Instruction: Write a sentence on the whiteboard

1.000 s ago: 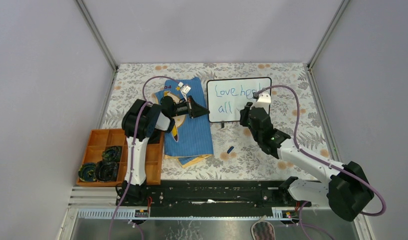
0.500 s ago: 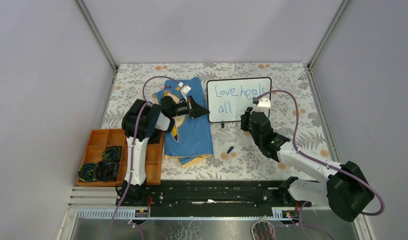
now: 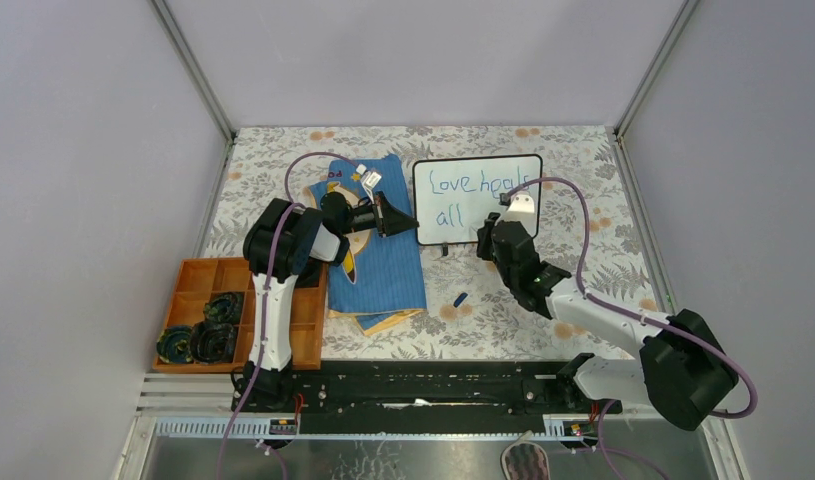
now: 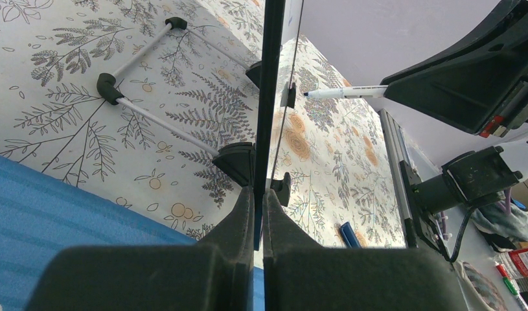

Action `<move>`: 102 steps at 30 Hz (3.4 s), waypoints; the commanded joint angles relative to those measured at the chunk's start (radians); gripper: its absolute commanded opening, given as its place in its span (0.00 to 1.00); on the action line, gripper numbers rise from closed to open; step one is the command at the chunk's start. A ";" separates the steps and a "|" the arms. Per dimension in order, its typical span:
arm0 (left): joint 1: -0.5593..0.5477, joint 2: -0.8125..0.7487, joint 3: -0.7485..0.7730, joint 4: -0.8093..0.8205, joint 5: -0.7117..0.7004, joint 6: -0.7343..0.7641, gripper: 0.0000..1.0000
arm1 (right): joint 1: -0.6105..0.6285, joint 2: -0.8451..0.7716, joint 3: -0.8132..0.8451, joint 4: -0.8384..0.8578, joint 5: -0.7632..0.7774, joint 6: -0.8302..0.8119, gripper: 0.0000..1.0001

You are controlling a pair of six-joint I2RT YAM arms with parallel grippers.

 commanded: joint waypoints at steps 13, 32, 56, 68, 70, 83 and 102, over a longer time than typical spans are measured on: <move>-0.011 -0.023 -0.011 -0.004 0.007 0.011 0.00 | -0.006 0.050 0.069 0.079 0.010 -0.007 0.00; -0.014 -0.027 -0.012 -0.018 0.007 0.023 0.00 | -0.018 0.079 0.058 0.088 0.019 0.005 0.00; -0.017 -0.032 -0.014 -0.030 0.004 0.032 0.00 | -0.026 0.058 0.014 0.068 0.000 0.024 0.00; -0.017 -0.033 -0.017 -0.033 0.003 0.039 0.00 | -0.026 -0.015 0.020 0.051 -0.021 0.036 0.00; -0.016 -0.034 -0.019 -0.034 0.001 0.041 0.00 | -0.026 -0.044 0.032 0.040 -0.032 0.039 0.00; -0.017 -0.049 -0.028 -0.043 -0.001 0.053 0.27 | -0.025 -0.282 0.060 -0.148 -0.091 0.013 0.00; 0.057 -0.202 -0.145 -0.035 -0.119 0.032 0.98 | -0.026 -0.482 0.113 -0.347 -0.189 -0.028 0.00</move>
